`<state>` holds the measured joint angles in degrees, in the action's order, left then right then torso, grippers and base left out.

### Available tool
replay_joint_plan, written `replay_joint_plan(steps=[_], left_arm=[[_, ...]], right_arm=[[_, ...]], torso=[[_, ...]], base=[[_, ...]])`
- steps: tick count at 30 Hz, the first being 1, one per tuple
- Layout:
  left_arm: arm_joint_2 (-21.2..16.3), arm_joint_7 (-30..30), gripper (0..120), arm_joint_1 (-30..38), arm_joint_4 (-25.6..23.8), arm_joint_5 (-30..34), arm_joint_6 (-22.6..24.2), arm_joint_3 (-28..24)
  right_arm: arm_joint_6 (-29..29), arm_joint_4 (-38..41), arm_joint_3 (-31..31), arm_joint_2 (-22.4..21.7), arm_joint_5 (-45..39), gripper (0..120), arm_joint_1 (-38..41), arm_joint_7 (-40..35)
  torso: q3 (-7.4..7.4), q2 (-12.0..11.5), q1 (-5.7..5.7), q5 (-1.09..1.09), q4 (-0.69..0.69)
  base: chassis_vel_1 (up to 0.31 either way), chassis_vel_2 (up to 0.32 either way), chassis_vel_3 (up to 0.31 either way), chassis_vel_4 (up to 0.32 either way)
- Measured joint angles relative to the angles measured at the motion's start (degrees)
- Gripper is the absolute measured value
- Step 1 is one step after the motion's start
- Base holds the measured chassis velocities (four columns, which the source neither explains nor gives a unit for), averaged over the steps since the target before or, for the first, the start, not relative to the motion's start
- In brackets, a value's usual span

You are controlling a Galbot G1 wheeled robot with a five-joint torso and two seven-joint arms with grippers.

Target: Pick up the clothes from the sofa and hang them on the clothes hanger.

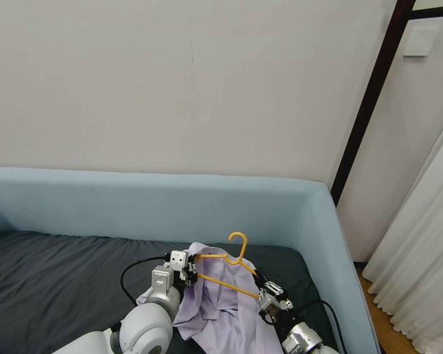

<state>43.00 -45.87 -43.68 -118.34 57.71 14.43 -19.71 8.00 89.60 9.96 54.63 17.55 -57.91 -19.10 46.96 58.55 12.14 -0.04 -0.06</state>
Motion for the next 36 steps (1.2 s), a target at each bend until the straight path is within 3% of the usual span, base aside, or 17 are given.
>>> replay_joint_plan(steps=[10,21,36], left_arm=[[-0.8,-1.0,0,-1.0,-1.1,0.0,-0.3,2.7],[1.6,-1.5,0,2.6,-2.6,0.7,0.1,-2.6],[4.2,-3.4,0,10.7,0.4,2.6,0.5,-6.3]], right_arm=[[-1.4,-4.2,-2.6,-0.8,0.4,4,0.9,-1.1],[-4.1,-2.6,1.4,0.5,-1.3,4,4.4,-1.7],[-3.8,-3.7,5.8,3.0,4.6,4,9.6,-1.6]], torso=[[0.00,0.0,0.00,0.00,-0.02],[0.00,0.0,0.00,0.01,0.00],[0.00,0.0,0.00,0.01,-0.01]], base=[[0.000,0.000,0.000,0.000],[0.000,0.000,0.000,0.000],[0.000,0.000,0.000,0.000]])
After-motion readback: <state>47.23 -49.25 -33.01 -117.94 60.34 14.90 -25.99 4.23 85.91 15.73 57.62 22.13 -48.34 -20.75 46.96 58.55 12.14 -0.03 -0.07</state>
